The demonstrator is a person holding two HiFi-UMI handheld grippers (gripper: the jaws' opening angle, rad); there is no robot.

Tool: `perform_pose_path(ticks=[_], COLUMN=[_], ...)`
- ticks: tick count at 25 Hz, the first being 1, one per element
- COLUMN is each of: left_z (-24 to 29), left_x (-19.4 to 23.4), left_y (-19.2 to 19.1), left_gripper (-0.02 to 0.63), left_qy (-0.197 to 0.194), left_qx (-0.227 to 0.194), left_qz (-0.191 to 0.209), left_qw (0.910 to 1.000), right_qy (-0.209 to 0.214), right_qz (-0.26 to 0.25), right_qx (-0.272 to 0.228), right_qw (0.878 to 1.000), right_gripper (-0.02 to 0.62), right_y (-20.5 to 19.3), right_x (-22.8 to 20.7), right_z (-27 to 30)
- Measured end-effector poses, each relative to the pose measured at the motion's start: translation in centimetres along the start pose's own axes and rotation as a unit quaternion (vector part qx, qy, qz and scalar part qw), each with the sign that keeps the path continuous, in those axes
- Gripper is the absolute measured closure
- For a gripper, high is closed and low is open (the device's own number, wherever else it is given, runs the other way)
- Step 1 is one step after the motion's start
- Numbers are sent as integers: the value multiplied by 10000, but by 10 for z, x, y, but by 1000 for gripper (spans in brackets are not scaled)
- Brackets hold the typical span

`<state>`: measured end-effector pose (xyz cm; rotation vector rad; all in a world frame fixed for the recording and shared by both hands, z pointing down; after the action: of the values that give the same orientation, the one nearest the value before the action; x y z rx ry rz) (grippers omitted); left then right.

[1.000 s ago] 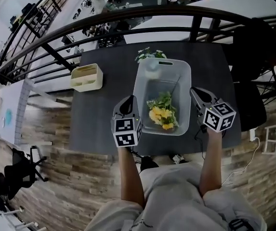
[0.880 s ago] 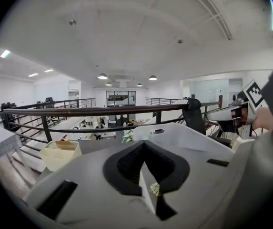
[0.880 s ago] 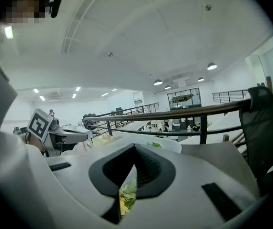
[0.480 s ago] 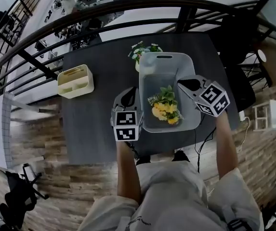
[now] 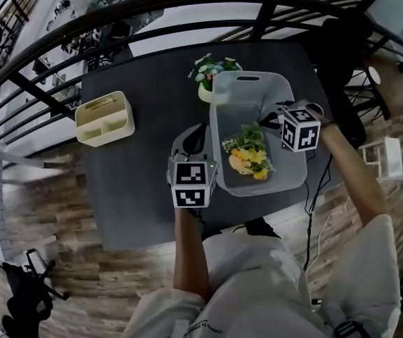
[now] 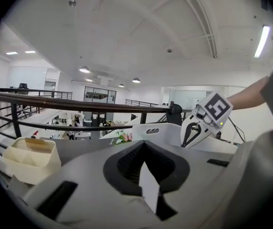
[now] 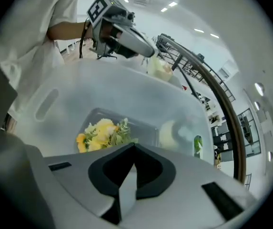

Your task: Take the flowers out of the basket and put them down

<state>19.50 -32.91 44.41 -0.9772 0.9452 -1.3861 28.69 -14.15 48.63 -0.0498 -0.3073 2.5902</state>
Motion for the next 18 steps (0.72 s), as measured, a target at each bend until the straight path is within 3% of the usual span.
perform_pose_path(ticks=[5,8,18], left_z=[2,2,7], left_x=[-2,2,24], left_y=[-7,-11,-27], left_gripper=[584,584,584], left_qy=[-137,-105,32], left_qx=[-19,-23,125], left_qz=[-87,-161,-329], left_qw=[9999,9998,9994], right_qy=[352,558,1397], right_qz=[-508,-1072,-1723], right_qx=[751,1258,2260], right_qw=[9953,9847,9485], right_gripper=[568,563,391], right_y=[-10,-15,-44], right_x=[-20,-24,-33], right_z=[36,54,102])
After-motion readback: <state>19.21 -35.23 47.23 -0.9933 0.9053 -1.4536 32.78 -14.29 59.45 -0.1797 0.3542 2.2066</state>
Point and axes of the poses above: the fingertips, and each gripper's own axes: z forward along the fingers, x to its left, y out of its top, the point moved 6 cm from there along -z, backward along the fingers, and after that the axes turned 15 degrees about y, right-handed, at the moved point
